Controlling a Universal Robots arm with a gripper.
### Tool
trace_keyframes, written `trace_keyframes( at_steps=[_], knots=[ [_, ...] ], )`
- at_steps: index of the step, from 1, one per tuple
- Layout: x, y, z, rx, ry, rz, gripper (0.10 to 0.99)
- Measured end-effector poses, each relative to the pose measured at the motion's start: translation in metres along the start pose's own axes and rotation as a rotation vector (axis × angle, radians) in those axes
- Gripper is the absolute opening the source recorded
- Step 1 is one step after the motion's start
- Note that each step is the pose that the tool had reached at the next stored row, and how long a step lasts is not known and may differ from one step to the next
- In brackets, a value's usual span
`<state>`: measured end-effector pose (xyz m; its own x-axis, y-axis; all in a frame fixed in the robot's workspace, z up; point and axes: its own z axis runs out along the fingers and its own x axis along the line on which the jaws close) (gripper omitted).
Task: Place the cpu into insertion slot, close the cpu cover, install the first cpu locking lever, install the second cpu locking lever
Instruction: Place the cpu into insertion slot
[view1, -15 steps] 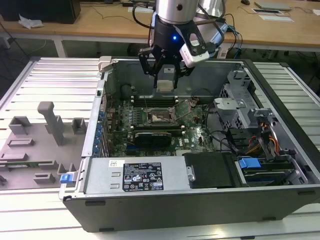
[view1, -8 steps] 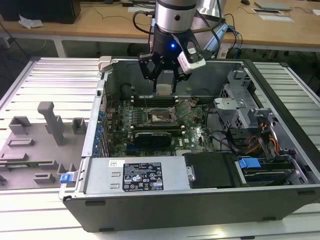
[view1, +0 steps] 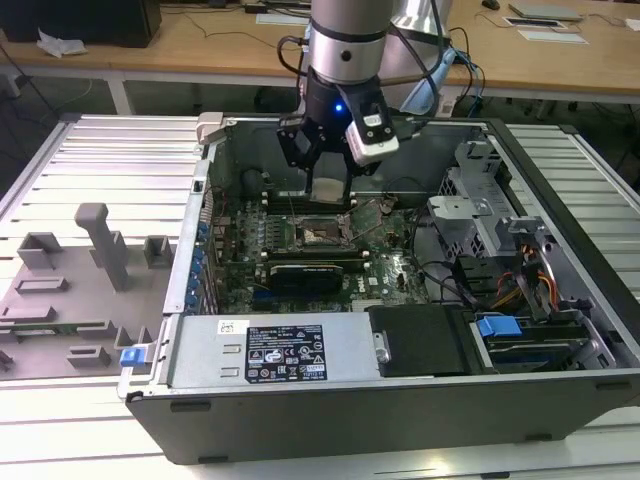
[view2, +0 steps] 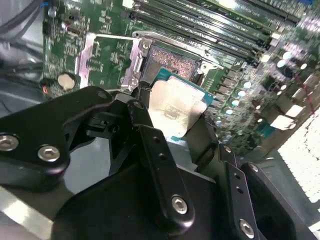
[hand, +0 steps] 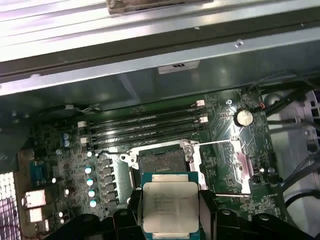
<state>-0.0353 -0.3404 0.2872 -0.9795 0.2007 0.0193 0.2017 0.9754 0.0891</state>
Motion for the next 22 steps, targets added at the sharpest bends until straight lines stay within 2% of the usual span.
trace_keyframes(
  at_steps=[2, 7, 12, 22],
  knots=[
    [-0.0001, -0.0003, 0.0034, -0.001, -0.0058, 0.064, 0.541],
    [-0.0002, -0.0007, 0.0084, -0.003, -0.0159, 0.177, 0.541],
    [-0.0003, -0.0012, 0.0136, -0.007, -0.0309, 0.345, 0.541],
    [-0.0004, -0.0019, 0.0212, -0.011, -0.0519, 0.58, 0.541]
  ],
)
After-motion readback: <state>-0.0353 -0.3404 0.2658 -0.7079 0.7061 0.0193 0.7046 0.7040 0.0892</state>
